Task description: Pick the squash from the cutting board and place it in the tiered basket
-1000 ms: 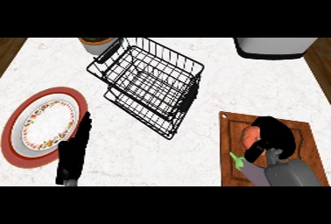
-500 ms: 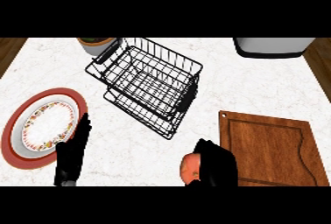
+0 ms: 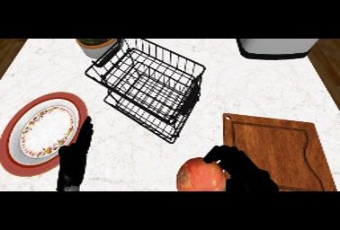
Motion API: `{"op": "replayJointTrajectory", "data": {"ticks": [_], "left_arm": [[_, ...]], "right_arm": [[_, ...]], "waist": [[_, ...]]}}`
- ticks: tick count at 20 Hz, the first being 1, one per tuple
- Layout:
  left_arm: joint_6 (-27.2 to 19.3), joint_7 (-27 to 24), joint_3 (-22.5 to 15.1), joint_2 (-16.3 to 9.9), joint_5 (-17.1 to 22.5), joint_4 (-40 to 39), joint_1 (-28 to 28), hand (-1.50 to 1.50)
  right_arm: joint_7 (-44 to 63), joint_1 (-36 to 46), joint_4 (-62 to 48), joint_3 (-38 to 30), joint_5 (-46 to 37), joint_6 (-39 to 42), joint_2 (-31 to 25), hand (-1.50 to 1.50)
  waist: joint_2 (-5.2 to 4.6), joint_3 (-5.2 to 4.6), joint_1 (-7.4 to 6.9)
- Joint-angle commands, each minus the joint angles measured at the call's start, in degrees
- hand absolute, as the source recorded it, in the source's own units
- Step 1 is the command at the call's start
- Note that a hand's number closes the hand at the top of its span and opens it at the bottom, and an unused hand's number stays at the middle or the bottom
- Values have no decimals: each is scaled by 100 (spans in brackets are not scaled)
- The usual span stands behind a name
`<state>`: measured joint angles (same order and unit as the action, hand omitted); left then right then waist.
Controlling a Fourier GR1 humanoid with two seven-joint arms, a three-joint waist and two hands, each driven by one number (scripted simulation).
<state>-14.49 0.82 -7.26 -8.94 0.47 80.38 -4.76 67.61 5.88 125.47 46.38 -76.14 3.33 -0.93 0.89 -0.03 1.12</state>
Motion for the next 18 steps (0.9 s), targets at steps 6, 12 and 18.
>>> {"op": "replayJointTrajectory", "data": {"ticks": [6, 12, 18], "left_arm": [[84, -11, 29, 3, 20, -149, -6, 0], [96, 174, -51, -37, -54, 65, 15, 0], [63, 107, -69, 20, -94, 50, 44, 0]], "right_arm": [[1524, 1336, 948, 361, -792, 1501, 82, 150], [1461, 1866, 789, -390, -442, 1687, 84, 150], [1392, 2780, -181, -1506, 210, 1444, 88, 150]], "waist": [[-36, -32, -93], [-51, -29, -136], [-97, -23, -284]]}}
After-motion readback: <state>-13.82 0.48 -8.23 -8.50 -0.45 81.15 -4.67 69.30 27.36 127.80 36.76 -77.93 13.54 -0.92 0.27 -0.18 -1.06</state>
